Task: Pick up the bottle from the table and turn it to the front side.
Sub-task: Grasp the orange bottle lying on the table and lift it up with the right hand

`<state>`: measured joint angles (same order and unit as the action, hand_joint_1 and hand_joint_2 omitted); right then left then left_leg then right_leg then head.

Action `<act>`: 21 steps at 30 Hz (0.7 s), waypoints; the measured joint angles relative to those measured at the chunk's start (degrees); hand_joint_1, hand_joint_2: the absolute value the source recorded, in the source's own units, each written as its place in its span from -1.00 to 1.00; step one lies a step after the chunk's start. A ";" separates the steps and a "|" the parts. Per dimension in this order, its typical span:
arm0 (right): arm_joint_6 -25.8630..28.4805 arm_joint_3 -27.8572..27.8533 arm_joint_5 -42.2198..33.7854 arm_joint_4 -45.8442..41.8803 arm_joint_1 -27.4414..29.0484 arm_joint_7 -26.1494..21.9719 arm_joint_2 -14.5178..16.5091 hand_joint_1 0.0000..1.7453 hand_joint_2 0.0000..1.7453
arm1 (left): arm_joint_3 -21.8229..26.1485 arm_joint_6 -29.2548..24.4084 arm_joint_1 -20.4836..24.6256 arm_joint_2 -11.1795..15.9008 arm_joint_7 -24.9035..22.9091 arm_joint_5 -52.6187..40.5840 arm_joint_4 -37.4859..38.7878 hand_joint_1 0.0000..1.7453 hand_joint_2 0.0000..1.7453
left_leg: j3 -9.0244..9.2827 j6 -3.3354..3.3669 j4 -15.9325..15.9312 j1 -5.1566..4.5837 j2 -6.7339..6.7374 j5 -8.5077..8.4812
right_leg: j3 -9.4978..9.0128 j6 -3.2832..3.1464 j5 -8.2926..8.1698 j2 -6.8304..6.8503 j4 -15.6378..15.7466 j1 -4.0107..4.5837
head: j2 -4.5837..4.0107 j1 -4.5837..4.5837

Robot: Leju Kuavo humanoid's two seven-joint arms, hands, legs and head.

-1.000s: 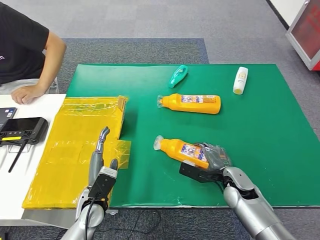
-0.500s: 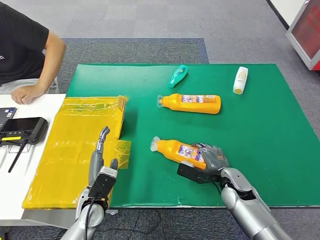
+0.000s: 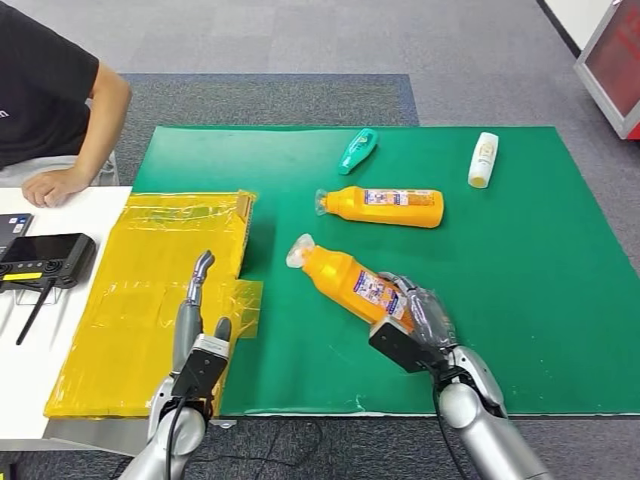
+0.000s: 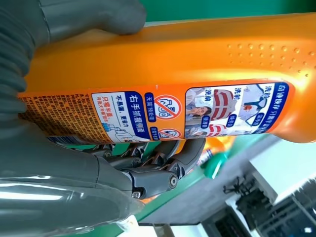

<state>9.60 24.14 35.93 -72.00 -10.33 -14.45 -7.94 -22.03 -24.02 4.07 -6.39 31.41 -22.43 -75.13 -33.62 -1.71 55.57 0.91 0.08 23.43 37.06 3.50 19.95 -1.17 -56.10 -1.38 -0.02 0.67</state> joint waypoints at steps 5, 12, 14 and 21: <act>0.72 -1.55 -2.84 -1.67 0.87 -3.18 1.17 1.00 1.00 | -0.12 -0.48 -0.28 0.34 0.10 0.22 -0.66 -1.00 -1.00 | -0.07 0.00 0.00 0.00 0.01 0.00 | 0.11 0.00 0.00 0.00 0.00 0.00 | 0.00 -0.02; 0.70 -2.74 -3.66 -2.76 1.50 -3.77 2.08 1.00 1.00 | -0.40 -0.65 -0.39 0.61 0.18 0.37 -1.22 -1.00 -1.00 | -0.13 -0.01 0.00 0.00 0.00 -0.01 | 0.15 0.00 0.00 0.00 0.00 0.00 | 0.00 -0.01; 0.70 -2.85 -4.03 -3.06 1.64 -4.10 2.23 1.00 1.00 | -0.43 -0.68 -0.44 0.68 0.22 0.56 -1.44 -1.00 -1.00 | -0.13 -0.01 0.00 0.00 0.00 -0.01 | 0.16 0.00 0.00 0.00 0.00 0.00 | 0.00 -0.01; 1.57 -2.92 -6.65 -4.13 2.27 -6.47 3.03 1.00 1.00 | -0.57 0.31 -0.50 0.83 0.68 3.17 -1.87 -1.00 -1.00 | -0.16 -0.01 0.00 0.00 0.00 -0.01 | 0.19 0.00 0.00 0.00 -0.01 0.00 | 0.01 -0.02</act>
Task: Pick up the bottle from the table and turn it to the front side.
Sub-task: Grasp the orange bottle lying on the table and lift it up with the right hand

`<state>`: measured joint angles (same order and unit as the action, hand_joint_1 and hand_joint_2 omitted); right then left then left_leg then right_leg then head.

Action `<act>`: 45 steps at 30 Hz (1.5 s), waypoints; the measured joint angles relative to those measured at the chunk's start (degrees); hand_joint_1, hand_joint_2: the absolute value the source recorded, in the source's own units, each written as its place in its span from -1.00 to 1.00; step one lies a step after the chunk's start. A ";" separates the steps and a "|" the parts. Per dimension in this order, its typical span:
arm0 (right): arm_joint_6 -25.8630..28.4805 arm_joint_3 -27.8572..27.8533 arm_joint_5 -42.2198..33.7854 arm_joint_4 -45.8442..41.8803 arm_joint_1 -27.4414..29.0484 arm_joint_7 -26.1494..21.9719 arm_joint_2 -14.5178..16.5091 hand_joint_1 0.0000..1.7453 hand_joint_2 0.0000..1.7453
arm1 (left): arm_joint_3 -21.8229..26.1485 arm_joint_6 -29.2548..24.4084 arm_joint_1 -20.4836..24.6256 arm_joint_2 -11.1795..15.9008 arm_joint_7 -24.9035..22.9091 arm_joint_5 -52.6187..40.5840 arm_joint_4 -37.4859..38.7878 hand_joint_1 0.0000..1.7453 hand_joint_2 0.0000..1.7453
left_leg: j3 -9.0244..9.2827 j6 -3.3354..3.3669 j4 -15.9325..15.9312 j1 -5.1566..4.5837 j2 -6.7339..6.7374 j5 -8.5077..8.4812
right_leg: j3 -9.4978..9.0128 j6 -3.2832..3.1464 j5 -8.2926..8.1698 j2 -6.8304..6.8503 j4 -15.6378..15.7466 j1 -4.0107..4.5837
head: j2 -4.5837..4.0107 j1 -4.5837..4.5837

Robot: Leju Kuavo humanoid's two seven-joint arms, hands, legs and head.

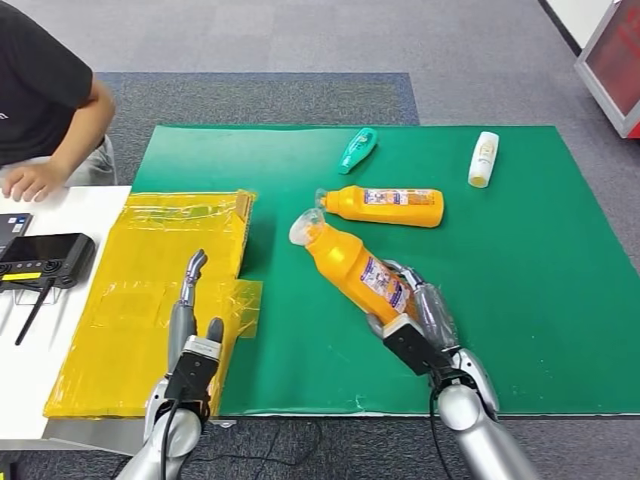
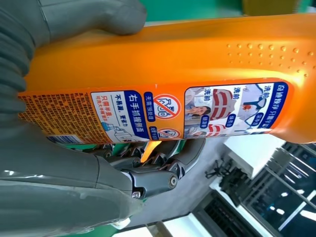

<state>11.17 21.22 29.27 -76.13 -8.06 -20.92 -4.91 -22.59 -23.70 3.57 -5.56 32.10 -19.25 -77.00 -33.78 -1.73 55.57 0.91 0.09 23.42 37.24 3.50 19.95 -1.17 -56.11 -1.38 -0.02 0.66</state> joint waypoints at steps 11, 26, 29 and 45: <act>0.15 0.37 -5.19 -2.11 -0.35 -3.20 2.42 1.00 1.00 | -2.05 9.34 1.56 -0.37 1.58 11.64 -1.02 -1.00 -1.00 | -0.04 0.00 0.00 0.00 0.00 -0.01 | 0.02 0.00 -0.01 0.00 0.00 -0.01 | -0.01 0.02; -0.07 3.50 -7.01 -2.52 -2.06 -4.50 3.07 1.00 1.00 | -5.63 12.37 5.49 -1.02 2.63 15.58 -1.13 -1.00 -1.00 | -0.06 0.00 0.00 0.00 0.00 -0.02 | 0.04 0.00 -0.01 0.00 -0.01 0.00 | -0.01 0.02; -0.06 3.75 -7.21 -2.75 -2.10 -4.58 3.07 1.00 1.00 | -5.90 12.38 6.13 -1.02 2.63 15.56 -1.37 -1.00 -1.00 | -0.06 0.00 0.00 0.00 0.00 -0.02 | 0.04 0.00 -0.01 0.00 -0.01 0.00 | 0.00 0.01; -0.07 5.55 -8.42 -3.05 -2.82 -5.70 3.26 1.00 1.00 | -7.90 13.08 8.64 -1.19 2.32 16.75 -1.82 -1.00 -1.00 | -0.08 0.00 0.00 0.00 0.00 -0.03 | 0.07 0.00 -0.01 0.00 -0.01 0.00 | -0.01 0.01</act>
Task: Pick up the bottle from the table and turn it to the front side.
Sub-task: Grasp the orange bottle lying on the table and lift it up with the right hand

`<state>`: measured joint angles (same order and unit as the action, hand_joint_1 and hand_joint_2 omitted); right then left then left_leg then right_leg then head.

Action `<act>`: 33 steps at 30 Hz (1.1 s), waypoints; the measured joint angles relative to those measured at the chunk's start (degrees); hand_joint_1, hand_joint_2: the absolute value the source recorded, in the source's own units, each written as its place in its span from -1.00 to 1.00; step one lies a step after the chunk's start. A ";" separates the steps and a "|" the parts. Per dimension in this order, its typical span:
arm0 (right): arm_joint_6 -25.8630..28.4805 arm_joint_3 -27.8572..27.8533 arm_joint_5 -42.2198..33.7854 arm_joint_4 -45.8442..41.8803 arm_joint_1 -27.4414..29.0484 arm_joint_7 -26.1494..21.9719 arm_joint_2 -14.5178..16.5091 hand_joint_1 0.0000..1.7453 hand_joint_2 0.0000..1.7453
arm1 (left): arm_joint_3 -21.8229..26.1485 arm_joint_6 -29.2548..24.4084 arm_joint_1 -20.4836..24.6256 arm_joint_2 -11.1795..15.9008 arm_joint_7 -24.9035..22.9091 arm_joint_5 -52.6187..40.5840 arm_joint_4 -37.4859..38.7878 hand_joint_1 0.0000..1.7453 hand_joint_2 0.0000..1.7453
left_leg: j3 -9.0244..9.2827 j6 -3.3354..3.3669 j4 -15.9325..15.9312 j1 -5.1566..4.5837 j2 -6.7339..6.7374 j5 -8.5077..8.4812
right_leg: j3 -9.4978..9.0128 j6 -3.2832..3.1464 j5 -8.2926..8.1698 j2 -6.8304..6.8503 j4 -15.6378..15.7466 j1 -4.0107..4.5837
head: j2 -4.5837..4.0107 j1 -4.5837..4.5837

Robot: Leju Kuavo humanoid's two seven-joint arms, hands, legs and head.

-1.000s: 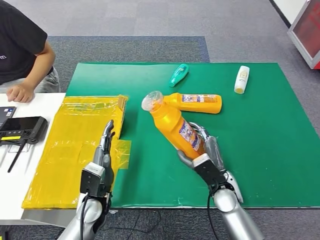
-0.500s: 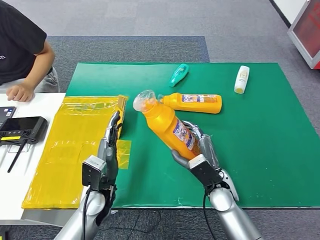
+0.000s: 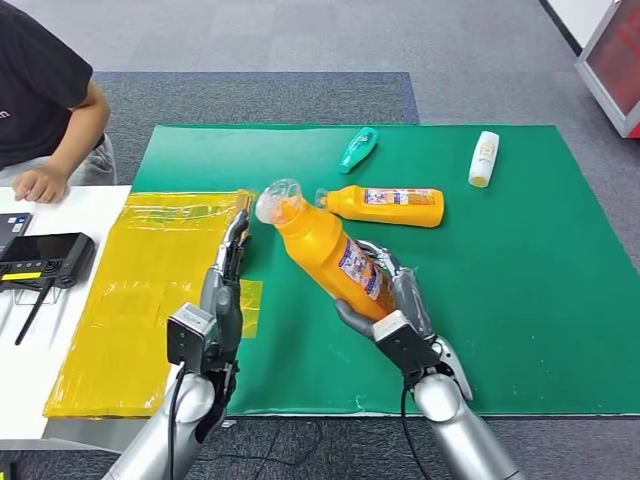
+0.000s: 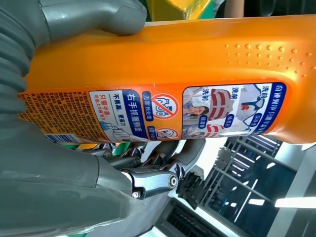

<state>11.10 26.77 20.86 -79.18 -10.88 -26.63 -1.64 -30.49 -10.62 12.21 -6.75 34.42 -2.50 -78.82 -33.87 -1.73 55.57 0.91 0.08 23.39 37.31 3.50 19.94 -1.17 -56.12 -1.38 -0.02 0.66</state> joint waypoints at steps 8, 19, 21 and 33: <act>-2.08 2.04 -2.94 -2.51 -0.17 -1.90 0.05 1.00 1.00 | -0.41 2.46 3.05 -0.88 -0.61 5.45 1.13 -1.00 -1.00 | -0.02 0.00 0.00 0.00 0.00 0.00 | 0.03 0.00 0.00 0.00 0.00 0.00 | 0.00 -0.01; -3.05 4.78 -4.96 -5.77 -0.46 -2.69 0.05 1.00 1.00 | -0.39 2.35 5.87 -1.93 -0.04 6.10 3.80 -1.00 -1.00 | -0.05 0.00 0.00 0.00 0.00 0.00 | 0.05 0.00 0.00 0.00 0.00 0.00 | 0.00 0.00; -3.07 5.03 -5.02 -5.92 -0.56 -2.70 0.05 1.00 1.00 | -0.39 2.35 6.05 -2.03 -0.04 6.10 4.09 -1.00 -1.00 | -0.05 0.00 0.00 0.00 0.00 0.00 | 0.06 0.00 0.00 0.00 0.00 0.00 | 0.00 0.00; -1.83 6.87 -4.50 -5.63 -2.85 -2.61 0.47 1.00 1.00 | -0.90 1.49 7.17 -2.60 -0.24 5.48 5.38 -1.00 -1.00 | -0.09 -0.01 0.00 0.00 0.00 -0.01 | 0.10 0.00 -0.01 0.00 -0.01 0.00 | 0.00 0.01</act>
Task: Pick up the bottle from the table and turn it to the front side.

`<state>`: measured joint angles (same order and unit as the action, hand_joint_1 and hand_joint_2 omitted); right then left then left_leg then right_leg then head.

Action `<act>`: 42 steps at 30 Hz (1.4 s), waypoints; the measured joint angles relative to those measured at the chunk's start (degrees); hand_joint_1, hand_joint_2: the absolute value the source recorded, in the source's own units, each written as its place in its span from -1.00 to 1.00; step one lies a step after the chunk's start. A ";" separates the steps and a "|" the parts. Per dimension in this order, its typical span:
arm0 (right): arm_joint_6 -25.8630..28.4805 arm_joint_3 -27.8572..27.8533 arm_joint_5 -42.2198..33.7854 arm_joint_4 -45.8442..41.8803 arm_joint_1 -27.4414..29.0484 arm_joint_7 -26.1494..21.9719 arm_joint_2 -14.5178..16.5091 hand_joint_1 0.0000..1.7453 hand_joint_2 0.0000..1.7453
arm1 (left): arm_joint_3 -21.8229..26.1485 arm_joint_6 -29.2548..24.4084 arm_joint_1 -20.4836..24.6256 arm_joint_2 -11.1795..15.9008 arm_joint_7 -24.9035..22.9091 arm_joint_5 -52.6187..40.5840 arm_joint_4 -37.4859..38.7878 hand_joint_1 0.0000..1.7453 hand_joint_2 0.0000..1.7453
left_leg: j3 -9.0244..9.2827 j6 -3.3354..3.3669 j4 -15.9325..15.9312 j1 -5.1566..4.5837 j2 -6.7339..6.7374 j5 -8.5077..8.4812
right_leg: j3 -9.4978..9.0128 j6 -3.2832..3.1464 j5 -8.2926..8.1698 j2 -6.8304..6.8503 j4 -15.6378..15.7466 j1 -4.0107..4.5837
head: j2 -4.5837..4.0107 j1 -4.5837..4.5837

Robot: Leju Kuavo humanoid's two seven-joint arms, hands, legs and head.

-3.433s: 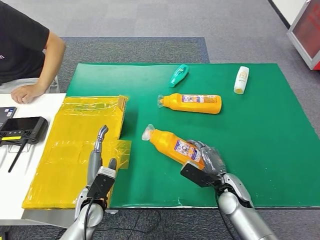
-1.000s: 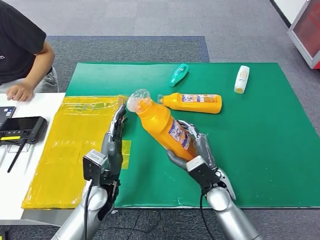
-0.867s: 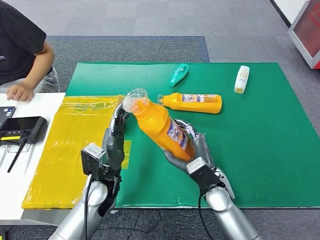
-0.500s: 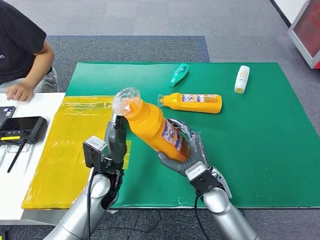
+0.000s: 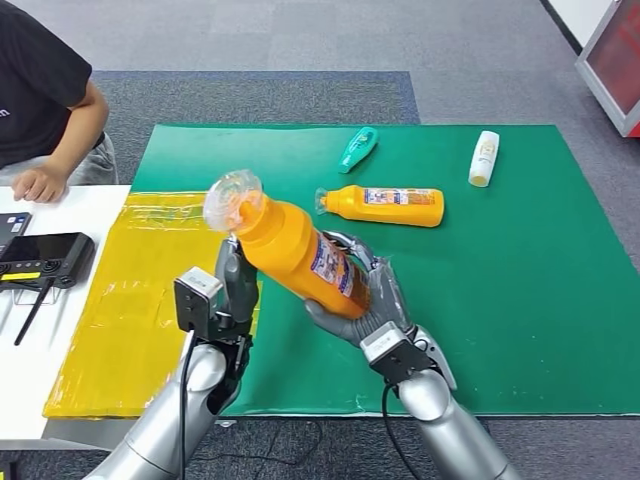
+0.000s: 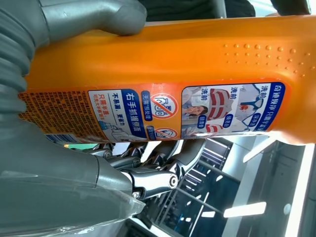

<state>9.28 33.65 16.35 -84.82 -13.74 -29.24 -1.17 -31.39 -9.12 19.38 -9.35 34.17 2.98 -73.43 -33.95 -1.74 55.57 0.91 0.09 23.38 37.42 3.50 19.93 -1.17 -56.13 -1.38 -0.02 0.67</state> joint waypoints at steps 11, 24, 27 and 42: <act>1.25 1.14 -0.16 0.62 -1.01 0.85 0.27 1.00 1.00 | -1.98 -3.11 0.69 -0.49 -0.93 -1.92 1.83 -1.00 -1.00 | -0.06 0.00 0.00 0.00 0.00 0.00 | 0.05 0.00 0.00 0.00 0.00 0.00 | 0.00 -0.01; 3.04 2.02 1.45 0.77 -2.18 1.32 0.27 1.00 1.00 | -3.28 -4.25 1.77 -0.50 -1.89 -3.44 2.38 -1.00 -1.00 | -0.11 0.00 0.00 0.00 0.00 -0.03 | 0.10 0.00 -0.02 0.00 0.00 0.00 | 0.00 -0.01; 3.27 2.07 1.58 0.79 -2.18 1.34 0.27 1.00 1.00 | -3.46 -4.31 1.81 -0.34 -1.86 -4.03 2.38 -1.00 -1.00 | -0.13 0.00 0.00 0.00 0.00 -0.04 | 0.11 0.01 -0.02 0.00 -0.01 0.00 | 0.00 -0.01; 3.61 2.06 0.85 0.79 -1.92 0.88 0.27 1.00 1.00 | -4.42 -5.36 2.73 0.98 -1.95 -9.55 2.40 -1.00 -1.00 | -0.13 -0.01 0.00 0.00 0.00 -0.06 | 0.13 0.01 -0.05 0.00 0.00 0.00 | 0.00 -0.01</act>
<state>12.89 35.71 17.20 -84.02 -15.66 -28.36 -0.90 -35.81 -14.48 22.11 -8.37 32.23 -6.57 -71.04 -34.08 -1.75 55.57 0.91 0.09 23.33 37.55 3.51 19.88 -1.17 -56.14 -1.38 -0.02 0.66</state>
